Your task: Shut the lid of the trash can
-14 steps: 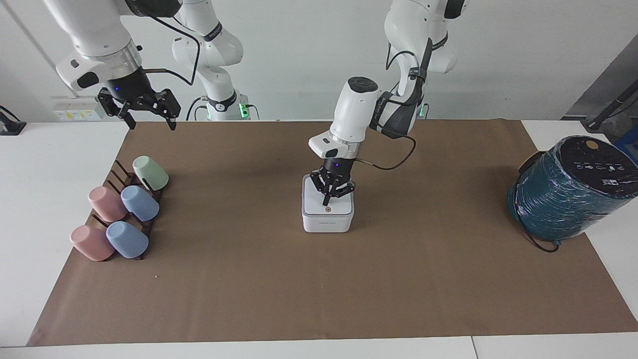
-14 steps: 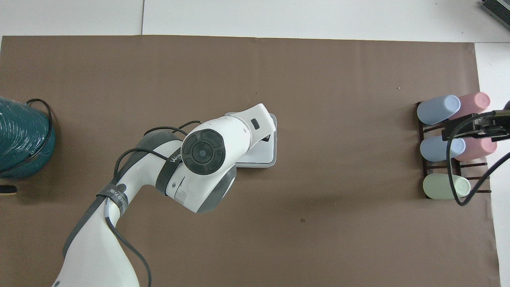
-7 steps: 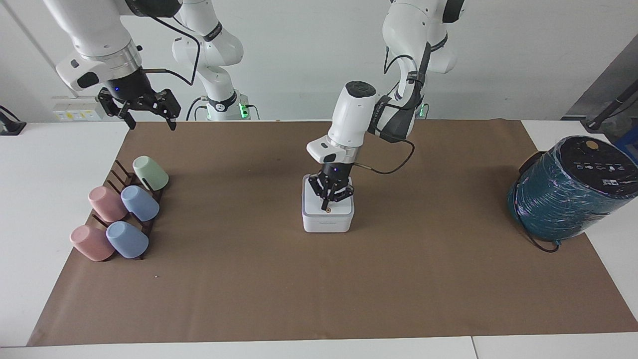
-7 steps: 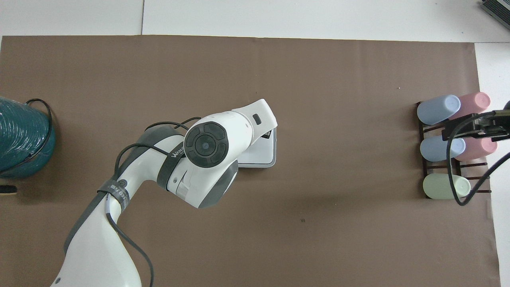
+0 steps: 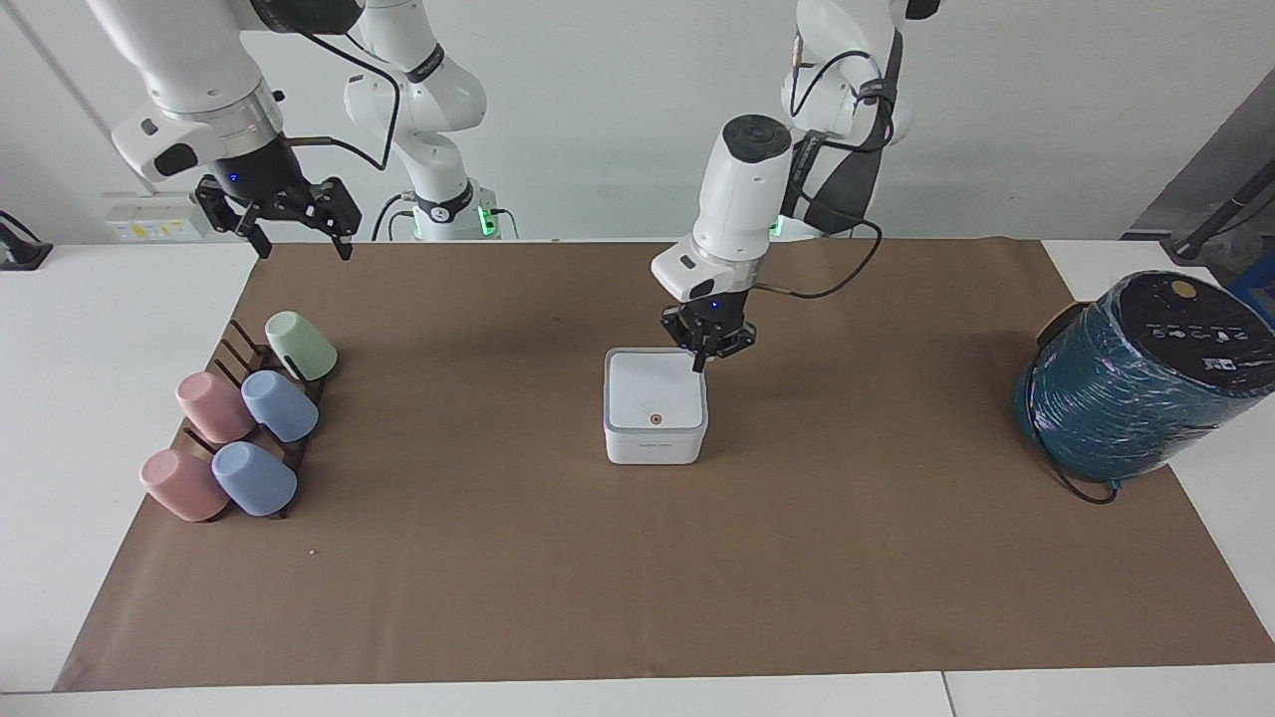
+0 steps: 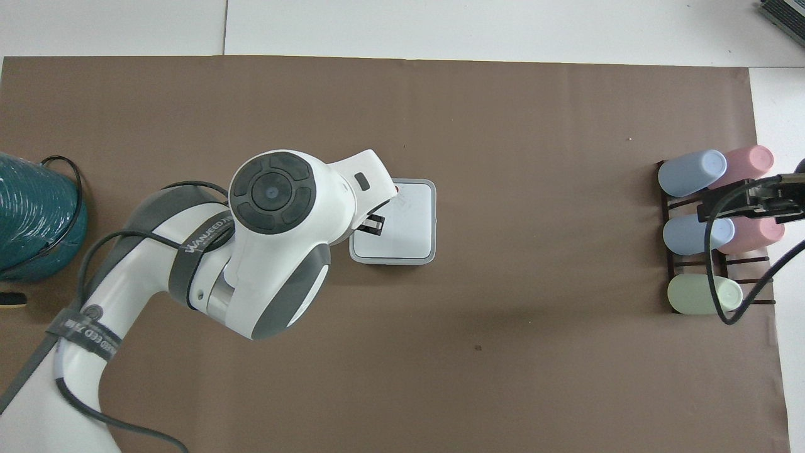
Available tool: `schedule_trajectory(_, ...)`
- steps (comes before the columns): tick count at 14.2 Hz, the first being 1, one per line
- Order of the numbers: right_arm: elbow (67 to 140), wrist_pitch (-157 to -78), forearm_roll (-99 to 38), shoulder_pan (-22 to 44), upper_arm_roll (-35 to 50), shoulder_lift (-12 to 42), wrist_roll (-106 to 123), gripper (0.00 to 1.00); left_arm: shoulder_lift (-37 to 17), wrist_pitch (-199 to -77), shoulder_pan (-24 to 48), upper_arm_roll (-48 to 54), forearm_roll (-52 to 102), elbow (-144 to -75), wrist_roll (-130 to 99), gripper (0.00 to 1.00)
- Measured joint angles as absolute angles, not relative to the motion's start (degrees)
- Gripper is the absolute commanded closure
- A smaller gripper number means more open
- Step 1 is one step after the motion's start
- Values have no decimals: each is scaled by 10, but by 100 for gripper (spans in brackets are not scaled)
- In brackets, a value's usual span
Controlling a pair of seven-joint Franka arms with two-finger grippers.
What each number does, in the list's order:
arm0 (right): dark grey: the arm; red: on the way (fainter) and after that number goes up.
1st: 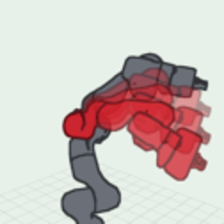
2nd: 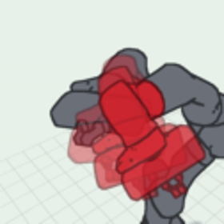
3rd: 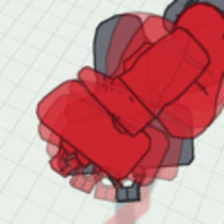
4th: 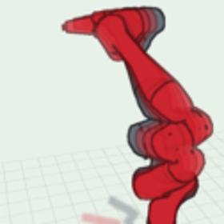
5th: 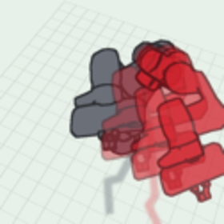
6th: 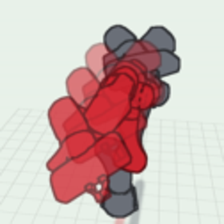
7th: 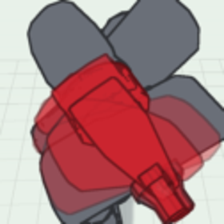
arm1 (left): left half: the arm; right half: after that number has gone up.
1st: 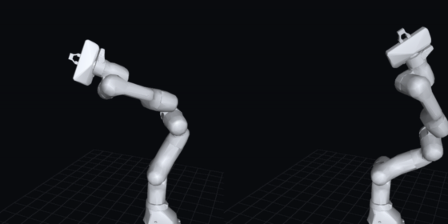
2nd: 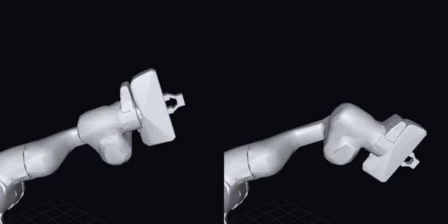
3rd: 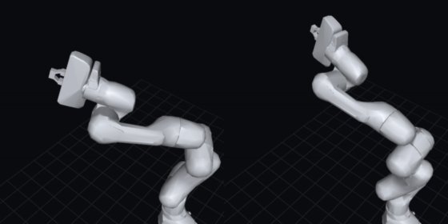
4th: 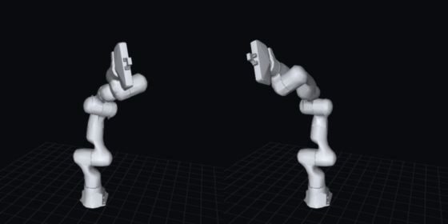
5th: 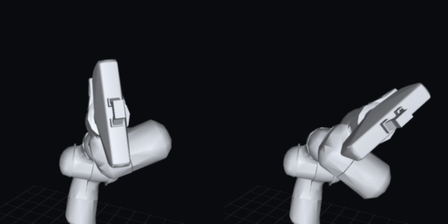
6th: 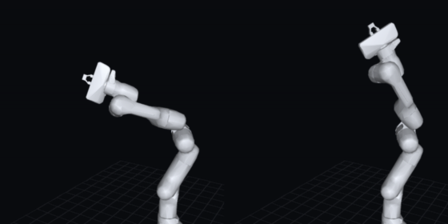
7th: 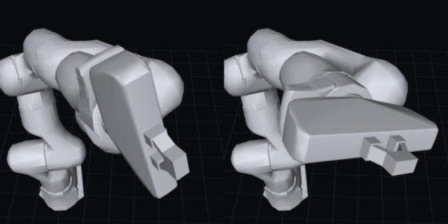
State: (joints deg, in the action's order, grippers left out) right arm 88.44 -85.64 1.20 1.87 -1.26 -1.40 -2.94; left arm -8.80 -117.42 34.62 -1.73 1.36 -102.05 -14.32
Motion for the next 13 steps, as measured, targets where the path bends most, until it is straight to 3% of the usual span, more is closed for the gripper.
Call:
schedule_trajectory(1,884,-856,12,19,-13,-14,-29,0,-76,-1151,336,-18,14,-1021,-143,86)
schedule_trajectory(2,884,-856,12,19,-13,-14,-29,0,-64,-1130,324,-18,13,-1022,-143,43)
schedule_trajectory(3,884,-856,12,19,-13,-14,-29,0,-54,-1114,310,-18,13,-1023,-143,11)
schedule_trajectory(4,884,-856,12,19,-13,-14,-29,0,-46,-1099,295,-19,13,-1024,-141,0)
schedule_trajectory(13,884,-856,12,19,-13,-14,-29,0,13,-1038,156,-21,12,-1024,-35,0)
